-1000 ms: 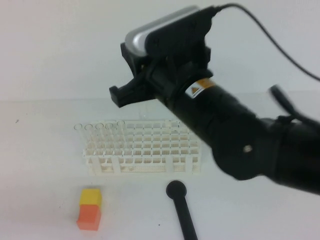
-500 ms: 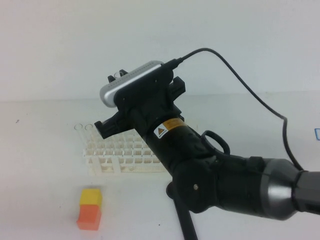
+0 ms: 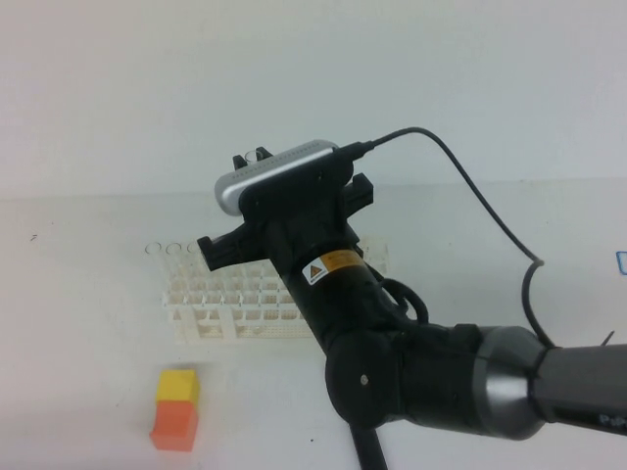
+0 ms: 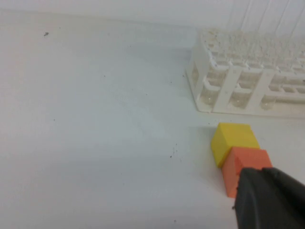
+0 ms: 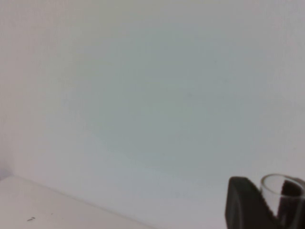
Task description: Place the test tubes
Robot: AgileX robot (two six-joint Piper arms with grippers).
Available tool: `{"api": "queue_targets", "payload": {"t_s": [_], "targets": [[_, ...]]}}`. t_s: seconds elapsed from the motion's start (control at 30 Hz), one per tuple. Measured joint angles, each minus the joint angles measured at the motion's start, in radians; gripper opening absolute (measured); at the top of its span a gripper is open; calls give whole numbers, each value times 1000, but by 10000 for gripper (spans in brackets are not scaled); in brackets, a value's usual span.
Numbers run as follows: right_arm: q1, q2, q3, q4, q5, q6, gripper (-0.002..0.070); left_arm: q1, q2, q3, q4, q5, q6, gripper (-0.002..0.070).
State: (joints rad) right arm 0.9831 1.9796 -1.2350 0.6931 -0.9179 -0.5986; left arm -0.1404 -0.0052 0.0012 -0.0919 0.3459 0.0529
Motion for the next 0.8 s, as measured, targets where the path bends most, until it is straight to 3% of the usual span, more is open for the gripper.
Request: {"api": "queue_targets", "payload": {"t_s": [0.8], "targets": [[12,94,-40,31,-24,27,126,15,0,0,-50,-7,-39,-1]]}}
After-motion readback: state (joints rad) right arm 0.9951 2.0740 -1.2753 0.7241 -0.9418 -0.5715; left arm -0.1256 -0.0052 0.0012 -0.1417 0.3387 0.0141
